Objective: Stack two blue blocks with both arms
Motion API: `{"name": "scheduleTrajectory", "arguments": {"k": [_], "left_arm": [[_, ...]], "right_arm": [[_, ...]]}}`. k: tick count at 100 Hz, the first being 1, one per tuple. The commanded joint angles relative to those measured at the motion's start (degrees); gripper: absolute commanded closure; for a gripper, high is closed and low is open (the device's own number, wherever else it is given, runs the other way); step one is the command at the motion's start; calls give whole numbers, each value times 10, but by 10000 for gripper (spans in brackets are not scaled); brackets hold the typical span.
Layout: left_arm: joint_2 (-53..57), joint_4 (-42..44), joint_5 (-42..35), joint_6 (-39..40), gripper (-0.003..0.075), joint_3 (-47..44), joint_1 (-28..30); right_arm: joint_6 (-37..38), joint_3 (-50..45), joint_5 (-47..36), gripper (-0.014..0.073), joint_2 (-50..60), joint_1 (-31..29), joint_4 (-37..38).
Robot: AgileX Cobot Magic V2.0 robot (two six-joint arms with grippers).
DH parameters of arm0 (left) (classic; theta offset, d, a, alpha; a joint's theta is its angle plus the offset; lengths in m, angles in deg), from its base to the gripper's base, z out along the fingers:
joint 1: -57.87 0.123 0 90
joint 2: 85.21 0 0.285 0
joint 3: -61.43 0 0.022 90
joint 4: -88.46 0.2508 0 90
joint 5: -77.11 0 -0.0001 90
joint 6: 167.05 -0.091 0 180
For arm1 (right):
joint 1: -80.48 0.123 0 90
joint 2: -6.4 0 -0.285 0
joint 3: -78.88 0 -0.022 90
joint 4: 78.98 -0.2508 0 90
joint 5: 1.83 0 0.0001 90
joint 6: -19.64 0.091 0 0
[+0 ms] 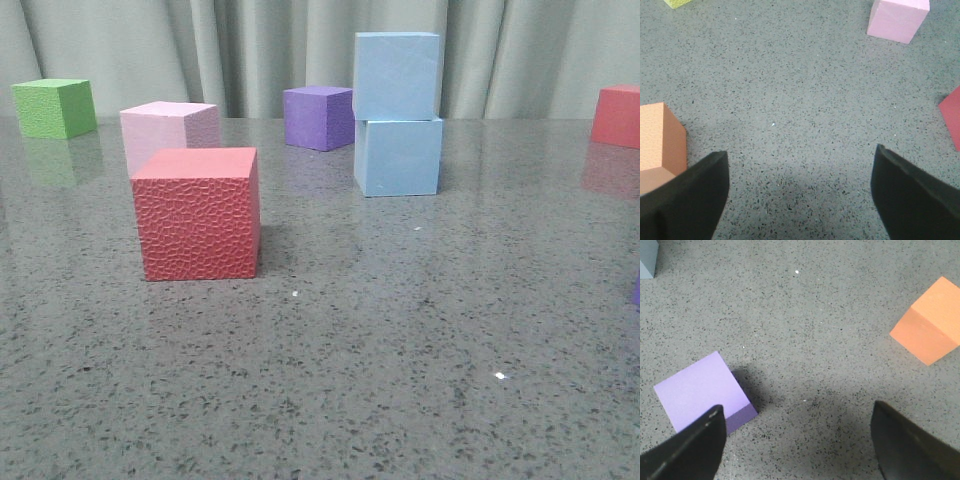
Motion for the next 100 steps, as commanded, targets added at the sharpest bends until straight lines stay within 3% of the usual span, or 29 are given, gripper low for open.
{"name": "scheduleTrajectory", "arguments": {"k": [1, 10, 23, 43, 64, 73, 100], "left_arm": [[-1, -3, -40, 5, 165, 16, 1], [-1, -3, -40, 5, 175, 16, 1], [-1, -3, -40, 5, 239, 16, 1], [-1, -3, -40, 5, 413, 16, 1], [-1, -3, -40, 5, 634, 16, 1], [-1, -3, -40, 5, 738, 16, 1], [-1, -3, -40, 5, 739, 16, 1]], "right_arm": [[-6, 12, -28, 12, 1, -3, 16], [-6, 12, -28, 71, 1, -3, 16], [-6, 12, -28, 232, 1, -3, 16], [-6, 12, -27, 492, 1, -3, 16], [-6, 12, -27, 676, 1, -3, 16], [-6, 12, -27, 717, 1, -3, 16], [-6, 12, -27, 715, 1, -3, 16]]}}
